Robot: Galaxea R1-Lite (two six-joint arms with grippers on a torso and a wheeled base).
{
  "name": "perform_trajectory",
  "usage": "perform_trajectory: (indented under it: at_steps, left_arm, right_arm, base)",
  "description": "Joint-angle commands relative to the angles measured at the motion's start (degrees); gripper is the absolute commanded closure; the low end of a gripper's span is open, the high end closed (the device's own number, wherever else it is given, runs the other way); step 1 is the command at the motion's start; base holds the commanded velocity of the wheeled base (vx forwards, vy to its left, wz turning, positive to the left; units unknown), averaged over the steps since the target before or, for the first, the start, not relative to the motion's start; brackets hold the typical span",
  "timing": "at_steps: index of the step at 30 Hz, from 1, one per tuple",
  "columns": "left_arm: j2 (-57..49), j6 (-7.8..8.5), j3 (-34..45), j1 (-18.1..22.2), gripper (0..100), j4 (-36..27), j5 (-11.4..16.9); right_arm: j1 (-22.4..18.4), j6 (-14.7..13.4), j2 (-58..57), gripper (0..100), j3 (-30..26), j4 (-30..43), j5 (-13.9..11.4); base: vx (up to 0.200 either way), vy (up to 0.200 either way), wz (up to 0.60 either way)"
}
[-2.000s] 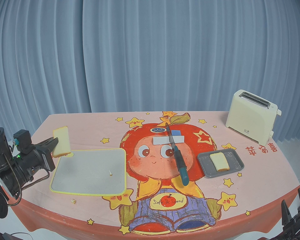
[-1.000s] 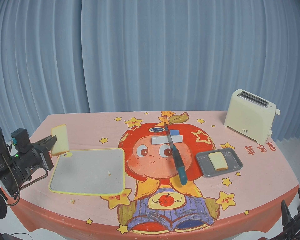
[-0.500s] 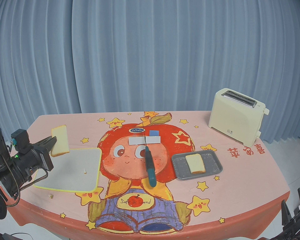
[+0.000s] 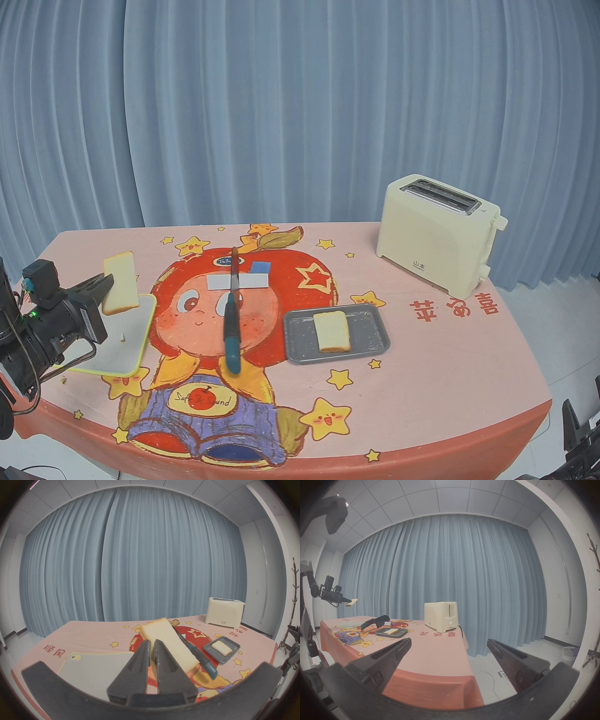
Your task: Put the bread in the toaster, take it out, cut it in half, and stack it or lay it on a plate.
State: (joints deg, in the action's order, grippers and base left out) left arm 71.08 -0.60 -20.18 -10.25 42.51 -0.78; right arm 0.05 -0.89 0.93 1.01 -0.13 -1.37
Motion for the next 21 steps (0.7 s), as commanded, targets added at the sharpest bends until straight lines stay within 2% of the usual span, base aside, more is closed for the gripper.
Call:
perform_trajectory:
  at_steps: [1,3,5,6,9,14,21]
  left_arm:
    - [0.0,-0.02,0.0,0.0,100,0.0,0.0]
    - [-1.0,0.51,0.1,-0.1,100,0.1,0.3]
    - [-2.1,0.25,-0.3,-0.6,100,0.2,0.4]
    - [-2.8,-0.02,-0.7,-2.4,100,0.1,-0.1]
    - [-3.0,-0.11,-0.4,-4.3,100,-0.7,-0.3]
    - [-3.1,-0.11,-0.4,-4.4,100,-3.0,-0.2]
    - [-3.0,-0.11,-0.6,-4.5,100,-3.2,-0.2]
  right_arm:
    - [0.0,0.0,-0.5,0,-1.0,0.0,0.0]
    - [0.0,0.0,-0.5,0,-1.0,0.0,0.0]
    - [0.0,0.0,-0.5,0,-1.0,0.0,0.0]
    - [0.0,0.0,-0.5,0,-1.0,0.0,0.0]
    - [0.0,0.0,-0.5,0,-1.0,0.0,0.0]
    - [0.0,0.0,-0.5,0,-1.0,0.0,0.0]
    - [0.0,0.0,-0.5,0,-1.0,0.0,0.0]
  base:
    - [0.0,-0.2,0.0]
    - [0.0,-0.2,0.0]
    - [0.0,0.0,0.0]
    - [0.0,0.0,0.0]
    - [0.0,0.0,0.0]
    - [0.0,0.0,0.0]
    - [0.0,0.0,0.0]
